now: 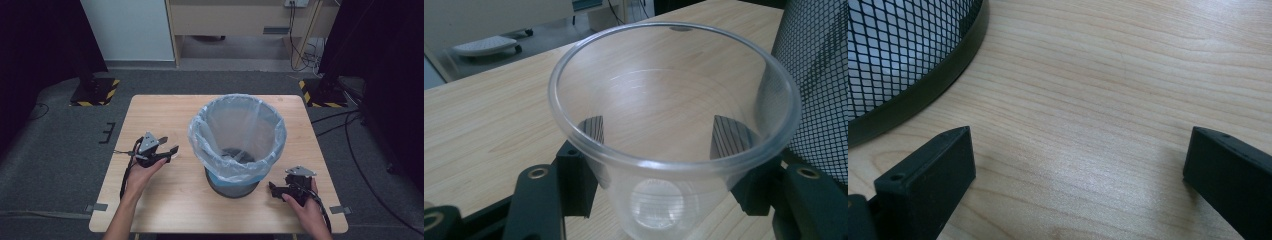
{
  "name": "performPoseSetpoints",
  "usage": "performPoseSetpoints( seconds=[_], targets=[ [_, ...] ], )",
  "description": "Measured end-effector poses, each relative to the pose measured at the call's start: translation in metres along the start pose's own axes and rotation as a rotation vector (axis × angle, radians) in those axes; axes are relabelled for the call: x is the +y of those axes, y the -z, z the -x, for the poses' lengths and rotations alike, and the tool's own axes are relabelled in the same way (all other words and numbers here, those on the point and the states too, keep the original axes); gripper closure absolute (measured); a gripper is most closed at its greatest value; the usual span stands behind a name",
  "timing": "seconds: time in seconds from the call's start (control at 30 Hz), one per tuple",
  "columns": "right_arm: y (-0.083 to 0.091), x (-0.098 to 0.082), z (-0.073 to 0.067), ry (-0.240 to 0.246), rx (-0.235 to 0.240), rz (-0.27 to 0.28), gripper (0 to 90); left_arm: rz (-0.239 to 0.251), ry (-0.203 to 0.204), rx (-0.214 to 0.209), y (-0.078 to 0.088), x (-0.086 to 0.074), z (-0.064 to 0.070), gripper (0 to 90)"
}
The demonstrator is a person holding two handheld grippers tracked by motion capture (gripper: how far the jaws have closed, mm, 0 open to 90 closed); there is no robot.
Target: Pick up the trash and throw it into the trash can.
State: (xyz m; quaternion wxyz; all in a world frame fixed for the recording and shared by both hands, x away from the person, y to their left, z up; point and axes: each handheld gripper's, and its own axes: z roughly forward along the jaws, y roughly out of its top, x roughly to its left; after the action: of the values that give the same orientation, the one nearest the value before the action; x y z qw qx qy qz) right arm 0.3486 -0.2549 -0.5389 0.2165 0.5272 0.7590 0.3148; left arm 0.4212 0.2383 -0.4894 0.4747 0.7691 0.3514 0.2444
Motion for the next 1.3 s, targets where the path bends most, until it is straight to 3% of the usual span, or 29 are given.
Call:
performPoseSetpoints(
  seconds=[0.5,0.73,0.97,1.3],
  targets=[
    [0.0,0.0,0.0,-0.011,-0.005,-0.002,0.2,0.049,-0.006,0.0,0.026,0.011,-0.012,39.2],
    [0.0,0.0,0.001,-0.01,-0.011,0.002,0.3,0.023,0.002,0.017,0.029,0.008,-0.014,38.7],
    [0.0,0.0,0.001,-0.01,-0.011,0.0,0.2,0.026,0.004,0.009,0.031,0.012,-0.01,38.9],
    [0.0,0.0,0.001,-0.011,-0.012,0.001,0.4,0.018,-0.028,0.002,0.035,0.021,0.0,39.3]
  ],
)
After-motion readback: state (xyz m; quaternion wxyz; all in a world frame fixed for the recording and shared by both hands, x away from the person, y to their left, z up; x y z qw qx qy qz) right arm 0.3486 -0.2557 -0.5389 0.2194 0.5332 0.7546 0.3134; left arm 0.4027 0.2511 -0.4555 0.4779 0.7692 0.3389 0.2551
